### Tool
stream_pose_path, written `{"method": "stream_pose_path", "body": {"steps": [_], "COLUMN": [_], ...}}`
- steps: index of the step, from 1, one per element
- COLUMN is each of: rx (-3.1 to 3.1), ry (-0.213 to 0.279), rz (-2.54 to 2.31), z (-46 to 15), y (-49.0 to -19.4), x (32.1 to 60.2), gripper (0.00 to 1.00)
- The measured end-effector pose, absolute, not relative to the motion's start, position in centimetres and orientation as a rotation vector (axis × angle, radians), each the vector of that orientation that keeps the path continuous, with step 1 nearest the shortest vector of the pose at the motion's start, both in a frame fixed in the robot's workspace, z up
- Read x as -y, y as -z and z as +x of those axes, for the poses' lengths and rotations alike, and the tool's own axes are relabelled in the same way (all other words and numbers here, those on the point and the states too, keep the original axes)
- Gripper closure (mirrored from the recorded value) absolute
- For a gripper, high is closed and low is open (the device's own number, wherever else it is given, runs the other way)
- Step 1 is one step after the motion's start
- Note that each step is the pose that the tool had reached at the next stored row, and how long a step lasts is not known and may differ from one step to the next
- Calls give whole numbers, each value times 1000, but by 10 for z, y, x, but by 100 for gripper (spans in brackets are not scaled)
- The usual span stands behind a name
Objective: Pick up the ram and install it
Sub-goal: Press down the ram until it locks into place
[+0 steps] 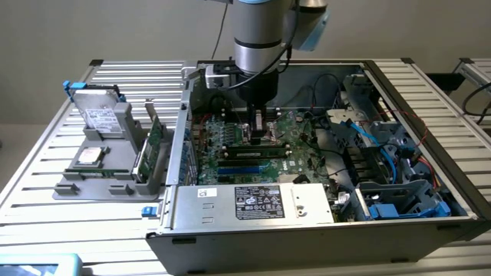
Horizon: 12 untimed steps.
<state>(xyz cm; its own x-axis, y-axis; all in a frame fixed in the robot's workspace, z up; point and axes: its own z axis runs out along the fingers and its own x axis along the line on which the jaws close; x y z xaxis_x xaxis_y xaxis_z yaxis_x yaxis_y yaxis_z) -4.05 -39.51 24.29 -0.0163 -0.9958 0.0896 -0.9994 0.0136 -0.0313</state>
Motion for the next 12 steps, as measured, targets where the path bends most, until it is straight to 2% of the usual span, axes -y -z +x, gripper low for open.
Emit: {"method": "stream_pose_path", "body": {"steps": [12], "rx": [2206], "ry": [-128], "rz": [2173], "z": [-31], "y": [-243], "x": [397], "gripper": [89]}}
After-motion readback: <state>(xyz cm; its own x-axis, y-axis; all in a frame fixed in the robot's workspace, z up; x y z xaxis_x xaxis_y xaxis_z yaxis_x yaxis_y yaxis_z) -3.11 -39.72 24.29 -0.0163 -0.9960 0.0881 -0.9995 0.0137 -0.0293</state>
